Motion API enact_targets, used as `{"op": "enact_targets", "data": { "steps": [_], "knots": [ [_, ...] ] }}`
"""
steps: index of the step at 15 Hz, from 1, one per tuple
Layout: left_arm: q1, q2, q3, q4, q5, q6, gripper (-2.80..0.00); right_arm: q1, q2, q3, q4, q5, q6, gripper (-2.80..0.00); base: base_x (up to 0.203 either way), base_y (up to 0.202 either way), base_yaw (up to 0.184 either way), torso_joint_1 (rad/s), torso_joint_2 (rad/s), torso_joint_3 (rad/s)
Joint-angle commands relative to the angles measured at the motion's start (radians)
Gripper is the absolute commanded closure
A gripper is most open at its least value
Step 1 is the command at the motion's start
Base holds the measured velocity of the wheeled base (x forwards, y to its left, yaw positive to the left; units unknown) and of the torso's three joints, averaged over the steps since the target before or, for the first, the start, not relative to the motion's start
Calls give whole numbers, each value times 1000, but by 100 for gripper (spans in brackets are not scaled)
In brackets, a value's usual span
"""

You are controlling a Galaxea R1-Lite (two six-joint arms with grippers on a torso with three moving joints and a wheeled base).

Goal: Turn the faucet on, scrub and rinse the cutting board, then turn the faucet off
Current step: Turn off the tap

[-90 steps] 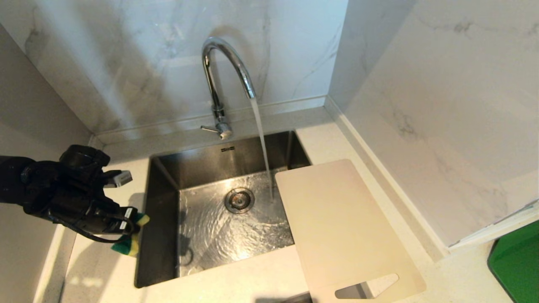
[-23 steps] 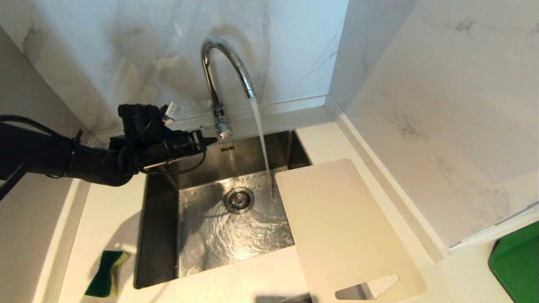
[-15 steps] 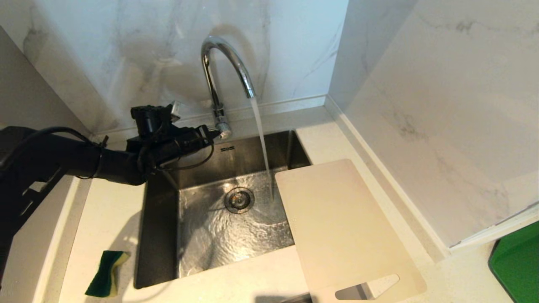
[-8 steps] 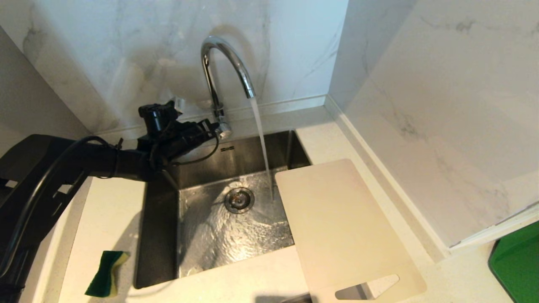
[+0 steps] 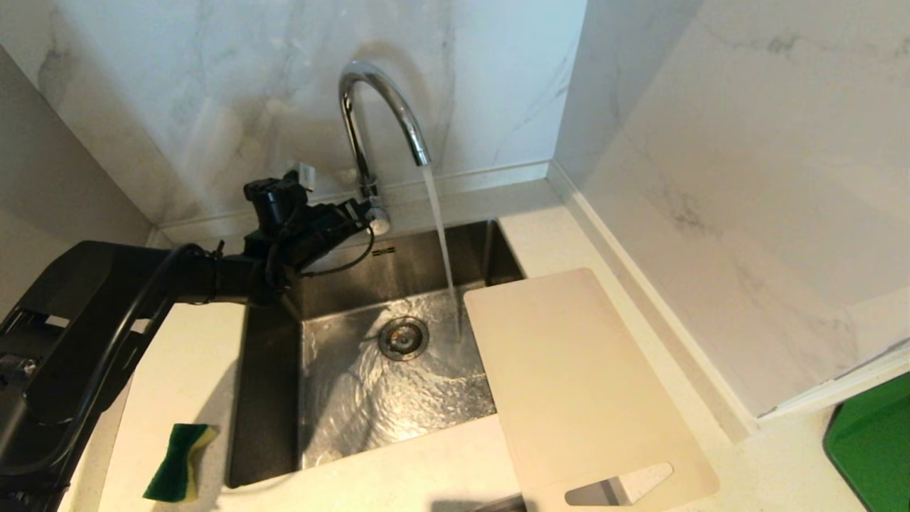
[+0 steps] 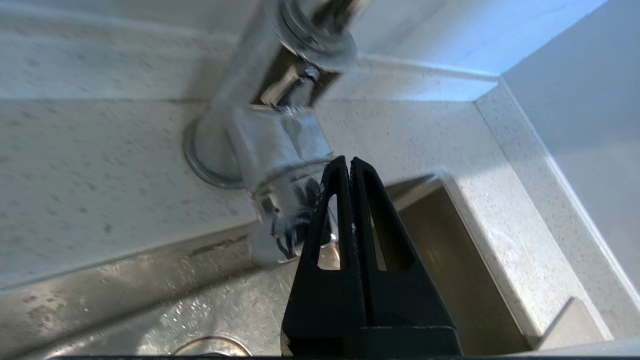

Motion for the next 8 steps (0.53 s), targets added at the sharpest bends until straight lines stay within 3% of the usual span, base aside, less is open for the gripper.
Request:
{"op": "enact_targets", "data": {
  "steps": [1,8],
  "knots": [
    [20,2,-3,-1,2,-1,0,0,0,2,0,0,0,0,0,0,0,0,0,0],
    [42,-18,-4,-1,2,-1,0,0,0,2,0,0,0,0,0,0,0,0,0,0]
  ]
}}
